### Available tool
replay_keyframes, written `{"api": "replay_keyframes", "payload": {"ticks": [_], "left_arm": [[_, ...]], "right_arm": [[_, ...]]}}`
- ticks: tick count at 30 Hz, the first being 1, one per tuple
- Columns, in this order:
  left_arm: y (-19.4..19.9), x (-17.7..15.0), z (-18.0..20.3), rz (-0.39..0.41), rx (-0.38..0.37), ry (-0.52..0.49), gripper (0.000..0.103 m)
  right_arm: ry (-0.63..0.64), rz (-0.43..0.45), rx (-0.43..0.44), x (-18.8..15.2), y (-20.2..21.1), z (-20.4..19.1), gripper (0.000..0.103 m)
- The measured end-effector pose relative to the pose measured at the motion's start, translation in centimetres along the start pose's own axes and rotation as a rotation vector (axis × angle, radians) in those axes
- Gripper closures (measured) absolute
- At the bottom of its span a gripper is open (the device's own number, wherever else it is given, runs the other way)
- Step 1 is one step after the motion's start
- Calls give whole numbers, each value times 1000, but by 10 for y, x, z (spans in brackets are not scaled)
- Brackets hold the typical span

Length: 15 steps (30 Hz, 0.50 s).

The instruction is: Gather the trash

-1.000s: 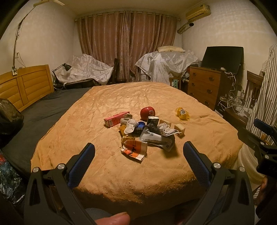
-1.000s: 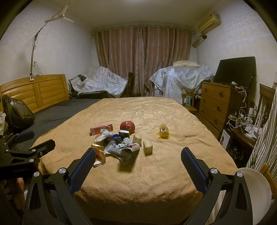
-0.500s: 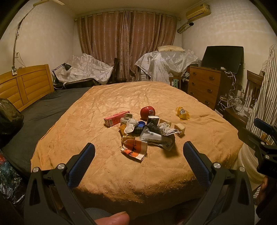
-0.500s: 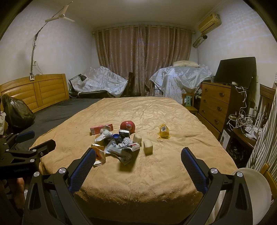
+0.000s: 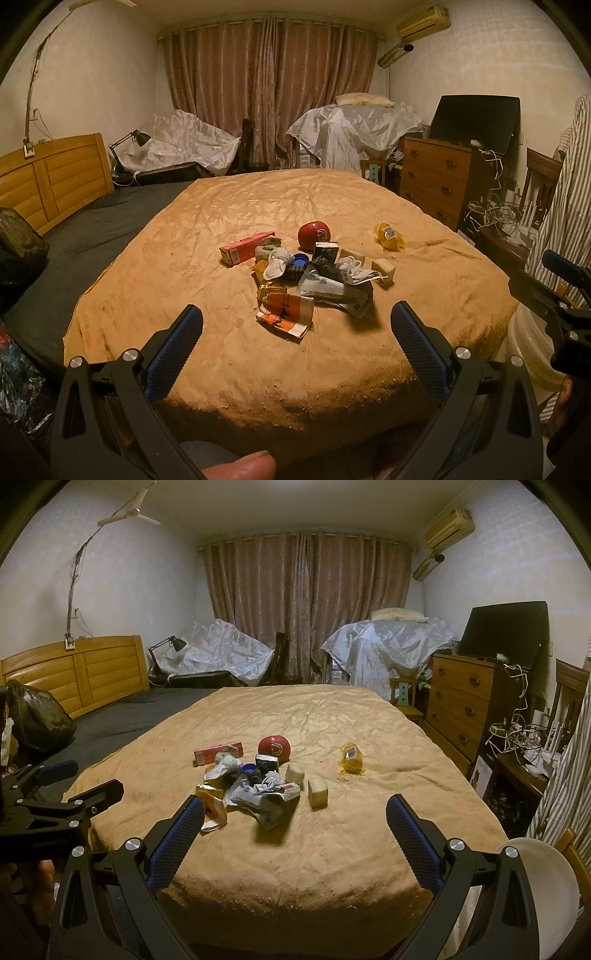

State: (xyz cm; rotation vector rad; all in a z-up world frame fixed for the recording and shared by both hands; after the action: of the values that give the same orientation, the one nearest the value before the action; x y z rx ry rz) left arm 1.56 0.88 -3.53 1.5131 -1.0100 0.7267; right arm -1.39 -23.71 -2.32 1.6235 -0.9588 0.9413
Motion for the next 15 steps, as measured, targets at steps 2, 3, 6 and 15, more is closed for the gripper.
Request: {"api": "replay_keyframes", "payload": {"ticks": [2, 3, 6, 15], "left_arm": [[0, 0, 0, -1, 1, 0, 5], [0, -1, 0, -2, 1, 0, 5], [1, 2, 2, -4, 1, -1, 5], [0, 2, 1, -6, 0, 0, 5]], "right_arm": [[0, 0, -1, 0, 0, 0, 5], [-1, -1, -1, 1, 0, 0, 5], [0, 1, -1, 0, 0, -1, 5], [2, -6, 1, -3, -3, -2, 5]]}}
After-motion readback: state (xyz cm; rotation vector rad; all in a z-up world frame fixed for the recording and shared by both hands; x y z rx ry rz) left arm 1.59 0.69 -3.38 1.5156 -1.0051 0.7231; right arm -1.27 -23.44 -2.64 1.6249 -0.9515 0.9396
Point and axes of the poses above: each gripper's, at about its wrist camera, not at the fingertips, and y roughly against the way its jaws point, z to its right, x to its top, the point moved 1 cm from there along -y, roughly the way its jaws point, and after that the axes turned 12 degrees about -y, right-handed, at the moved point
